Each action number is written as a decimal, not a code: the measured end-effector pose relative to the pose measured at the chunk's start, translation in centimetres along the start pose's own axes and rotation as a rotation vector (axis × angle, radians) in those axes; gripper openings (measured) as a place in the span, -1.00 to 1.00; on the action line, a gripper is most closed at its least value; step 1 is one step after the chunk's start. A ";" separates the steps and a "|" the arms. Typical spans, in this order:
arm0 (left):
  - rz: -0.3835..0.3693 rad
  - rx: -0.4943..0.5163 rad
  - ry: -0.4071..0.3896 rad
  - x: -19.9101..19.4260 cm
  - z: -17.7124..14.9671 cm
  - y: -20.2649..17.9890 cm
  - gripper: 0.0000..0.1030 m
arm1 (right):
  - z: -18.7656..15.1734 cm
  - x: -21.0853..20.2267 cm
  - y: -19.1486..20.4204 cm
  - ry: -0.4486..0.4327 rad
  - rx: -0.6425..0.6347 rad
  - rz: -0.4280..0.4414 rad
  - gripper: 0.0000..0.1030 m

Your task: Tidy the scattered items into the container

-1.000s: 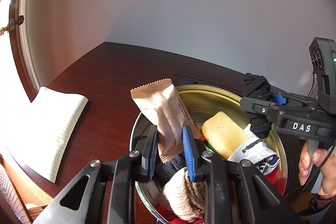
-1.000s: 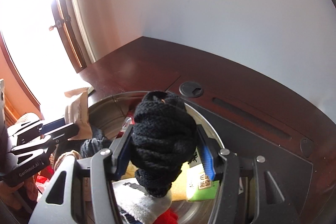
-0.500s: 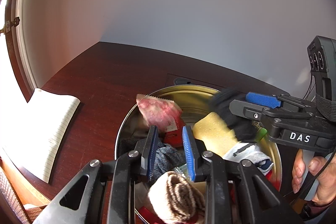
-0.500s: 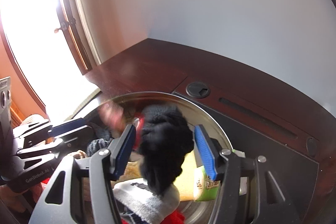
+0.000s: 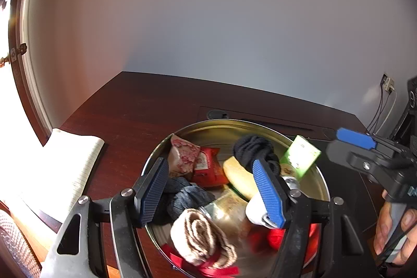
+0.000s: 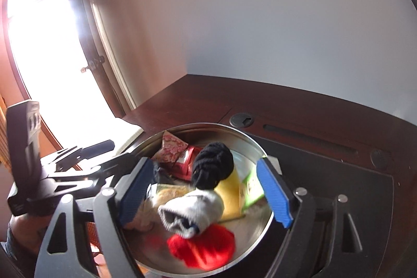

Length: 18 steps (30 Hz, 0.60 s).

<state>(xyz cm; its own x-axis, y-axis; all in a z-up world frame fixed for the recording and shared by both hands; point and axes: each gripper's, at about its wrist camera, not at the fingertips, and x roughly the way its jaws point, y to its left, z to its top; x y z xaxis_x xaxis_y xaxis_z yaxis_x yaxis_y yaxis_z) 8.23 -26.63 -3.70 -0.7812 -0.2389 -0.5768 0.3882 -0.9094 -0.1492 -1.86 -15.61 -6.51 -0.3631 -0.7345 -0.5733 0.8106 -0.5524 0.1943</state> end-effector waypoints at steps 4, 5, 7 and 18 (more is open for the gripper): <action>0.003 0.010 -0.007 -0.6 0.0 -0.9 0.53 | -1.1 -1.6 -0.1 -0.017 0.029 0.015 0.67; 0.009 0.012 -0.009 -0.8 0.0 -1.2 0.55 | -1.4 -2.1 -0.1 -0.021 0.033 0.014 0.67; 0.024 0.019 -0.020 -1.4 0.0 -1.8 0.68 | -1.9 -2.7 -0.1 -0.029 0.040 0.014 0.69; 0.132 0.082 -0.073 -4.0 -0.9 -4.7 0.98 | -4.1 -5.9 -0.1 -0.065 0.071 0.019 0.80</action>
<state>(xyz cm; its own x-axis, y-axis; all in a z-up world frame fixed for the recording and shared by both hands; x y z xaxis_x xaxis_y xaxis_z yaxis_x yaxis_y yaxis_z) 9.96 -21.07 -1.38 -0.7608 -0.3798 -0.5263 0.4512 -0.8924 -0.0083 2.13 -9.61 -6.37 -0.3791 -0.7677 -0.5166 0.7836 -0.5633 0.2622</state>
